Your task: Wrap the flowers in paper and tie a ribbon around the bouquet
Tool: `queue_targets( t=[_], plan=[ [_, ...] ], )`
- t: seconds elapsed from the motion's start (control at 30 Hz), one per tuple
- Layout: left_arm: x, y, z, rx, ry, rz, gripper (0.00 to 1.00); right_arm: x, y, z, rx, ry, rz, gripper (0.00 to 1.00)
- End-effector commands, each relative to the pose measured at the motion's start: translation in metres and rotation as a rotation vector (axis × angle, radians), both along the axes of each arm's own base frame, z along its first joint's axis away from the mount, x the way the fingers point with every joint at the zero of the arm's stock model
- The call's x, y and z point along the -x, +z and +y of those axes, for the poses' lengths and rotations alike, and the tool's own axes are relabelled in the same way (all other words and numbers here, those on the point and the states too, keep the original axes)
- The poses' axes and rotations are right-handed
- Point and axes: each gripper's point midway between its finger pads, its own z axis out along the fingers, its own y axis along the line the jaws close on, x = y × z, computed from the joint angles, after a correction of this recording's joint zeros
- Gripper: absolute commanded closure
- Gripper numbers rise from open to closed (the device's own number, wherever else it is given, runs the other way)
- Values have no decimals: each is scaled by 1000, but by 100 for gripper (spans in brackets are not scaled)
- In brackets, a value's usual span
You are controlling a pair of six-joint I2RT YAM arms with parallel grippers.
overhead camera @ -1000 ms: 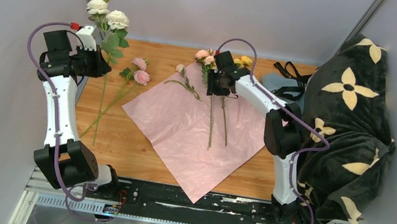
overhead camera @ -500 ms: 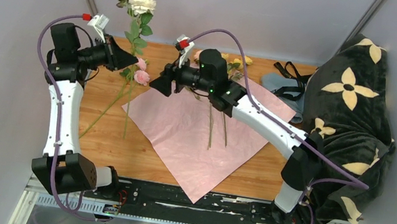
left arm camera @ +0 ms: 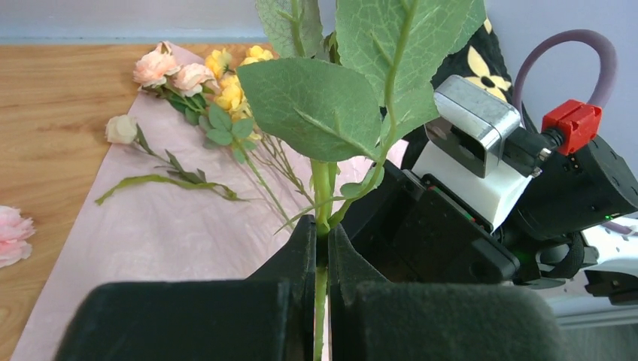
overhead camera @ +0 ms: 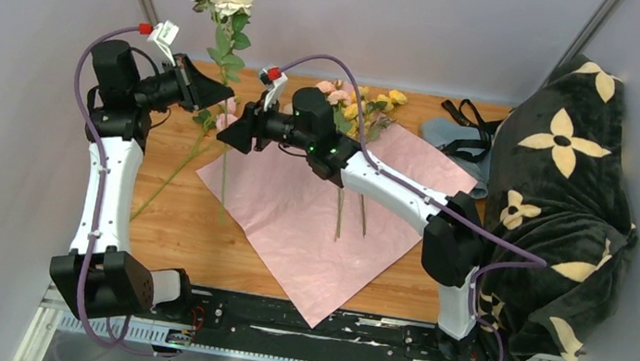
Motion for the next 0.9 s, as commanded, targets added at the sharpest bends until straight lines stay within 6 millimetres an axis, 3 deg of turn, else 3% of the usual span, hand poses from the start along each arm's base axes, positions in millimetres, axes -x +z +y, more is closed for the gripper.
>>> queue_targets(
  t=[0.0, 0.07, 0.13, 0.17, 0.23, 0.27, 0.3, 0.4, 0.53, 0.63, 0.7, 0.87],
  plan=[
    [6, 9, -6, 5, -15, -34, 100, -1, 16, 9, -46, -6, 1, 69],
    [7, 8, -6, -1, -17, -32, 100, -3, 13, 8, -29, -17, 11, 94],
    [7, 1, -4, -15, -12, -11, 100, -8, 8, 0, -1, -57, 29, 100],
    [5, -3, -2, -32, -5, -11, 89, -12, 7, -6, 6, -75, 35, 100],
    [5, -19, 4, -107, 12, 11, 28, -22, 0, -26, 33, -139, 60, 100],
    [4, -31, 11, -177, 24, 21, 6, -29, -6, -39, 52, -178, 70, 100],
    [8, -50, 19, -253, 40, 70, 1, -36, -12, -54, 75, -218, 78, 100],
    [6, -94, 60, -557, 101, 120, 0, -66, -52, -109, 216, -353, 139, 100],
    [8, -153, 124, -895, 178, 234, 0, -89, -124, -178, 526, -460, 271, 100],
    [17, -194, 162, -1073, 182, 353, 0, -107, -162, -220, 711, -582, 272, 100],
    [20, -216, 182, -1131, 191, 418, 0, -118, -176, -235, 771, -626, 280, 100],
    [23, -263, 218, -1201, 209, 552, 4, -149, -211, -245, 873, -654, 326, 100]
  ],
)
